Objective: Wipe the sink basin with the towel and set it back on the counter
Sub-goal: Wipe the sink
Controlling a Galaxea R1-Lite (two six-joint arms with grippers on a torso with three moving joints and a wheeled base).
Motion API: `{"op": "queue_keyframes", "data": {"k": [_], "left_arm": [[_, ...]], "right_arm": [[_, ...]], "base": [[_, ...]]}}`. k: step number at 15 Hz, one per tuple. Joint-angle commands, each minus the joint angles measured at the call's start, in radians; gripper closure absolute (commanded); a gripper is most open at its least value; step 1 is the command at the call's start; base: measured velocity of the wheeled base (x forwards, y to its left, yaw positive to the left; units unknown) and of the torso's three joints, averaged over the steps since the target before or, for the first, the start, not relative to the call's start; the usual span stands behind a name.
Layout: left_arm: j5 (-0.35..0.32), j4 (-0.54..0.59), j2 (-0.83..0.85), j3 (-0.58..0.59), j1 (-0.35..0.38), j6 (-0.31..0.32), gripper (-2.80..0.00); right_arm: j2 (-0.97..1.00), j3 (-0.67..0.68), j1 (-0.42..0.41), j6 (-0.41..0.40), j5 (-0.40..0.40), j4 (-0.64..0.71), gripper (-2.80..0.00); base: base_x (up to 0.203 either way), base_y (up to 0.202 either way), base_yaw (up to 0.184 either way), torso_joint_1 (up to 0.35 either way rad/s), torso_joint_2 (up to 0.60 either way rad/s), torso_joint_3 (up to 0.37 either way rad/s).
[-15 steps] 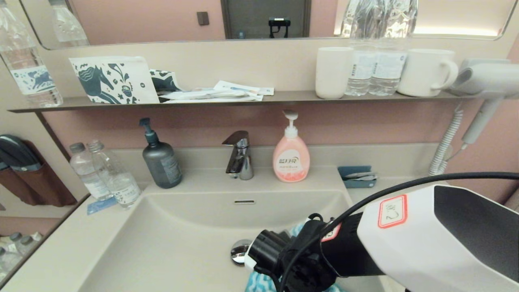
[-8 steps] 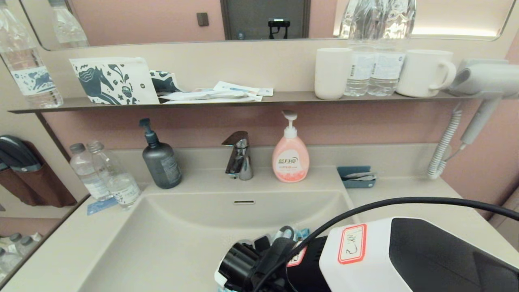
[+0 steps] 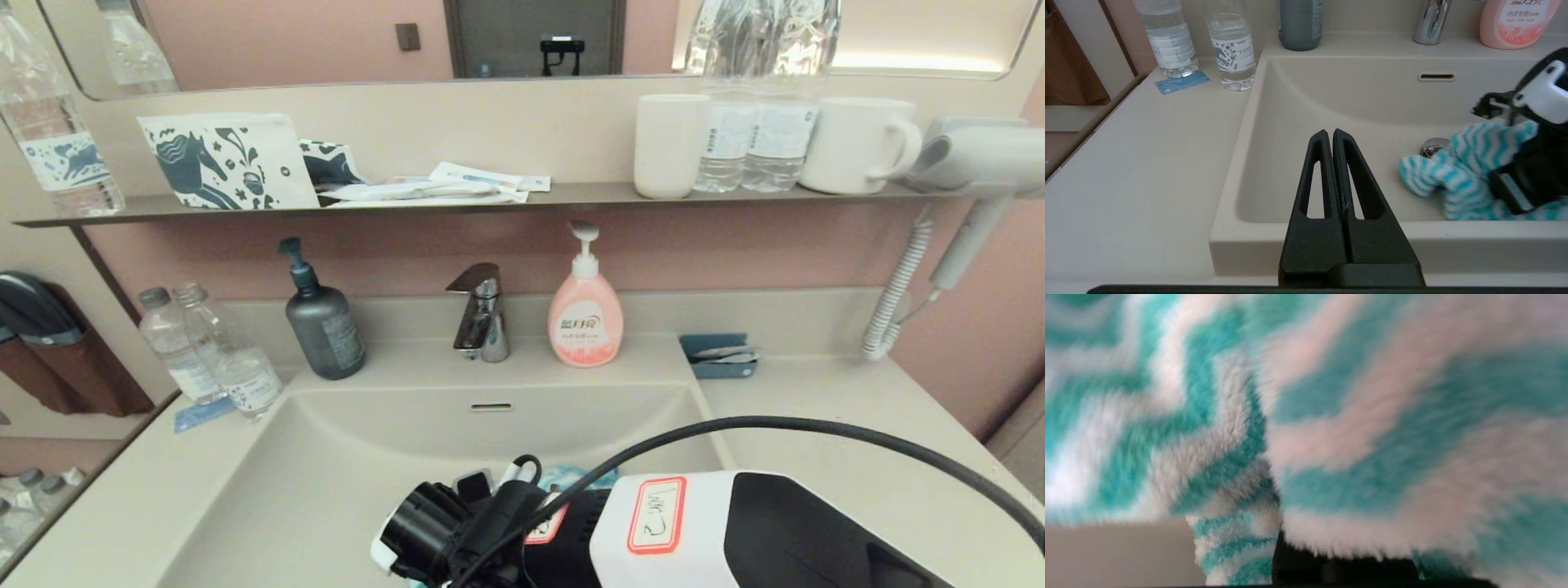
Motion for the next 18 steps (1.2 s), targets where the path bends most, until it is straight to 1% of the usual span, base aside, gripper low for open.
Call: {"op": "queue_keyframes", "data": {"k": [1, 6, 8, 11, 15, 18], "left_arm": [[0.001, 0.000, 0.001, 0.000, 0.000, 0.000, 0.00], [0.001, 0.000, 0.001, 0.000, 0.000, 0.000, 0.00], [0.001, 0.000, 0.001, 0.000, 0.000, 0.000, 0.00], [0.001, 0.000, 0.001, 0.000, 0.000, 0.000, 0.00], [0.001, 0.000, 0.001, 0.000, 0.000, 0.000, 0.00], [0.001, 0.000, 0.001, 0.000, 0.000, 0.000, 0.00]], "right_arm": [[0.056, -0.043, 0.021, 0.007, -0.001, -0.071, 0.00], [0.057, -0.043, 0.018, 0.004, -0.004, -0.289, 0.00], [0.060, -0.046, -0.009, 0.002, -0.003, -0.385, 0.00], [0.066, -0.046, -0.059, 0.001, -0.002, -0.491, 0.00], [0.072, -0.046, -0.128, -0.002, -0.007, -0.519, 0.00], [0.054, -0.046, -0.196, -0.003, -0.014, -0.531, 0.00]], "base": [[0.000, 0.000, 0.000, 0.000, 0.00, 0.000], [0.000, 0.000, 0.000, 0.000, 0.00, 0.000], [0.000, 0.000, 0.000, 0.000, 0.00, 0.000], [0.000, 0.000, 0.000, 0.000, 0.00, 0.000], [0.000, 0.000, 0.000, 0.000, 0.00, 0.000], [0.000, 0.000, 0.000, 0.000, 0.00, 0.000]]}}
